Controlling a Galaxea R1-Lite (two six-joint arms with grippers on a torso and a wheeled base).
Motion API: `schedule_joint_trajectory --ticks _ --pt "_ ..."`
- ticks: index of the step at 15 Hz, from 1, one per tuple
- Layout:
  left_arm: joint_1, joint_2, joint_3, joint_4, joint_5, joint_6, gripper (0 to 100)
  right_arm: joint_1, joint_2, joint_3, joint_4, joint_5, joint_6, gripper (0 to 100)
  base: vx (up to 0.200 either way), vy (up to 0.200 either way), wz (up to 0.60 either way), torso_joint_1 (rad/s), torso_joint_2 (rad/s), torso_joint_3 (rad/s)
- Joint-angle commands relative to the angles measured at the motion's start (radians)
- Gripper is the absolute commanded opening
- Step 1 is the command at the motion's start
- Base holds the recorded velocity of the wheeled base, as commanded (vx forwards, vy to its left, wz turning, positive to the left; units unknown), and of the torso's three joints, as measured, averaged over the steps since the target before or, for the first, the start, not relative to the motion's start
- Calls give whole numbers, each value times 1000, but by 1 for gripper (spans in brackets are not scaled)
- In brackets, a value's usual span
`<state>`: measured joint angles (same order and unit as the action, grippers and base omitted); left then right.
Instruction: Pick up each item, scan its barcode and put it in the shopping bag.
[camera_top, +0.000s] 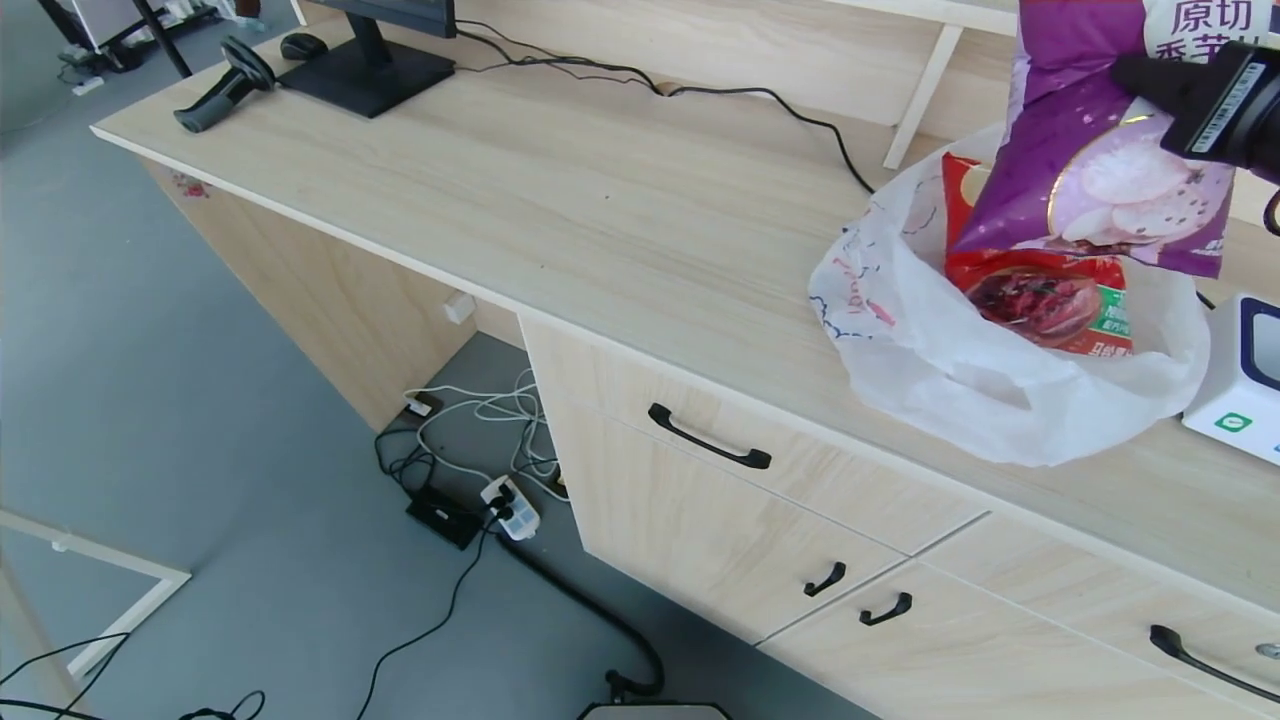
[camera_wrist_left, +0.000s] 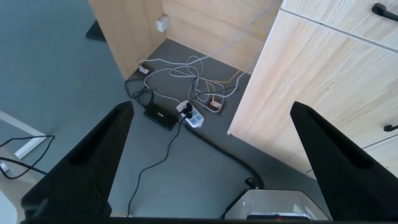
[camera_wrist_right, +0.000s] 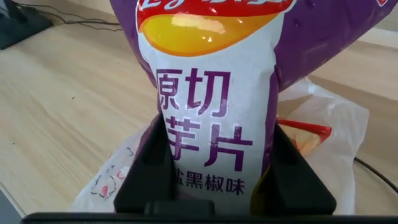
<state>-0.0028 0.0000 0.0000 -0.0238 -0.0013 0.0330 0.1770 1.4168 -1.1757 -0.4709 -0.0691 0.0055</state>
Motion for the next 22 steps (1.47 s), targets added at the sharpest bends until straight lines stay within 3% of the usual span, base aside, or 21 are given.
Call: schedule_joint_trajectory --ticks 1,6,11,14,17,22 --pt "1 2 0 -1 0 1 100 -30 42 -28 35 -11 7 0 0 0 0 0 0 0" --pt "1 2 0 -2 0 2 100 -37 68 -25 98 -147 174 0 0 0 0 0 0 0" --pt "1 2 0 -1 0 4 100 -17 47 -156 233 -149 182 0 0 0 0 0 0 0" --pt "1 2 0 -1 0 4 100 35 -19 -120 371 -152 241 0 0 0 0 0 0 0" --pt "0 2 0 -1 0 8 100 73 22 -87 386 -207 344 0 0 0 0 0 0 0" --pt "0 2 0 -2 0 12 100 134 136 -234 405 -271 364 0 0 0 0 0 0 0"
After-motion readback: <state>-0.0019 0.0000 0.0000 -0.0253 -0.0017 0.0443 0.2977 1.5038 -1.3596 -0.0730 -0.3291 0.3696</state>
